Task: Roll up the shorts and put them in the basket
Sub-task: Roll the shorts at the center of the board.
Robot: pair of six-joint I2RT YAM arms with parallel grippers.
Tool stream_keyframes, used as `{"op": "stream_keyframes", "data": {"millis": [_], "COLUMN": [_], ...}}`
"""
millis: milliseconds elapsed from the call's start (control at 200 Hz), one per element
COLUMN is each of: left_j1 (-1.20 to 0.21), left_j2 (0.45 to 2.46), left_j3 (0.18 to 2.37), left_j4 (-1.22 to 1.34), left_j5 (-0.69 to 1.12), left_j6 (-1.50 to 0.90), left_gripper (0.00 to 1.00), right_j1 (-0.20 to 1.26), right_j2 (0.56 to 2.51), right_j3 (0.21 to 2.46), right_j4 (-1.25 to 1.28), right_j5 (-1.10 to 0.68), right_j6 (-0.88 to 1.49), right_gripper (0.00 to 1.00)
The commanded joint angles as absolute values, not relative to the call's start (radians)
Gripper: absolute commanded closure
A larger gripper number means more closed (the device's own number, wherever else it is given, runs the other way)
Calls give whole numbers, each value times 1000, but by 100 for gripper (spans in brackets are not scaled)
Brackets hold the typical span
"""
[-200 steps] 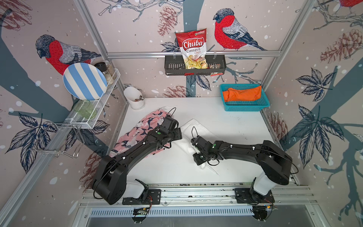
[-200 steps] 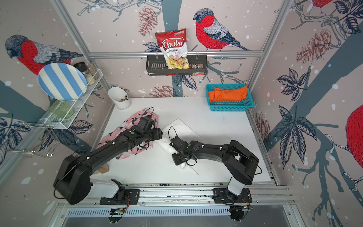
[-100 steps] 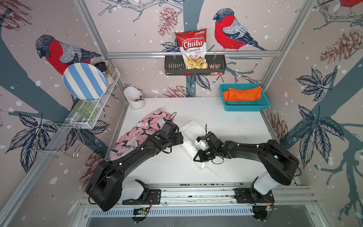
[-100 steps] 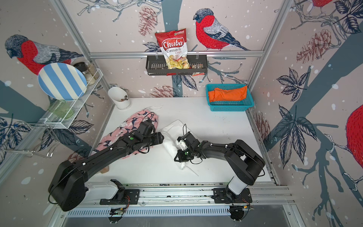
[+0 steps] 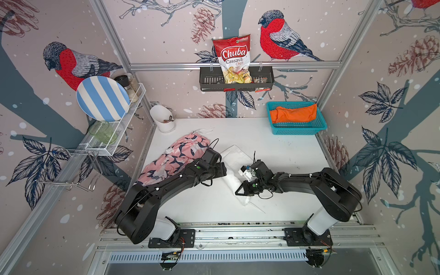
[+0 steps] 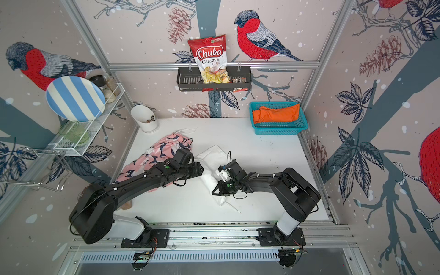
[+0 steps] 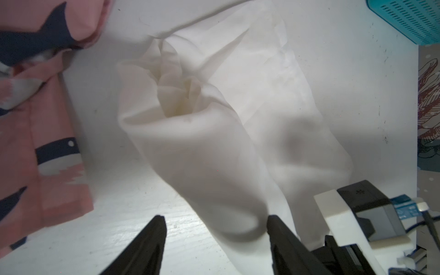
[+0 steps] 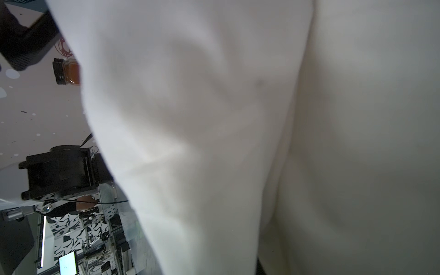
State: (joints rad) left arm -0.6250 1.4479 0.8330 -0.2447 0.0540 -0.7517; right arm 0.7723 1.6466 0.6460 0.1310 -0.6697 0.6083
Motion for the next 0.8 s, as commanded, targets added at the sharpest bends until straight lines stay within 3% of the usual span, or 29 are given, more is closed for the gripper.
{"op": "stream_keyframes", "data": {"millis": [0, 265, 395, 475, 595, 795], "left_j1": [-627, -613, -601, -595, -595, -591], "left_j2": [1484, 1630, 1685, 1702, 1704, 1713], "left_j3": [841, 883, 900, 900, 896, 889], "left_j4": [-200, -156, -158, -162, -169, -172], "left_j5": [68, 51, 51, 54, 49, 46], "left_j6": [-748, -723, -698, -688, -679, -679], "left_gripper": [29, 31, 35, 36, 36, 37], "right_j1": [758, 733, 733, 736, 744, 810], "right_j2": [1656, 1683, 1679, 1664, 1592, 1450], "right_j3": [623, 595, 589, 601, 638, 792], "right_j4": [130, 136, 106, 56, -61, -340], "right_j5": [-683, -688, -634, -586, -471, -172], "right_j6": [630, 634, 621, 604, 574, 511], "right_gripper": [93, 86, 77, 65, 51, 38]}}
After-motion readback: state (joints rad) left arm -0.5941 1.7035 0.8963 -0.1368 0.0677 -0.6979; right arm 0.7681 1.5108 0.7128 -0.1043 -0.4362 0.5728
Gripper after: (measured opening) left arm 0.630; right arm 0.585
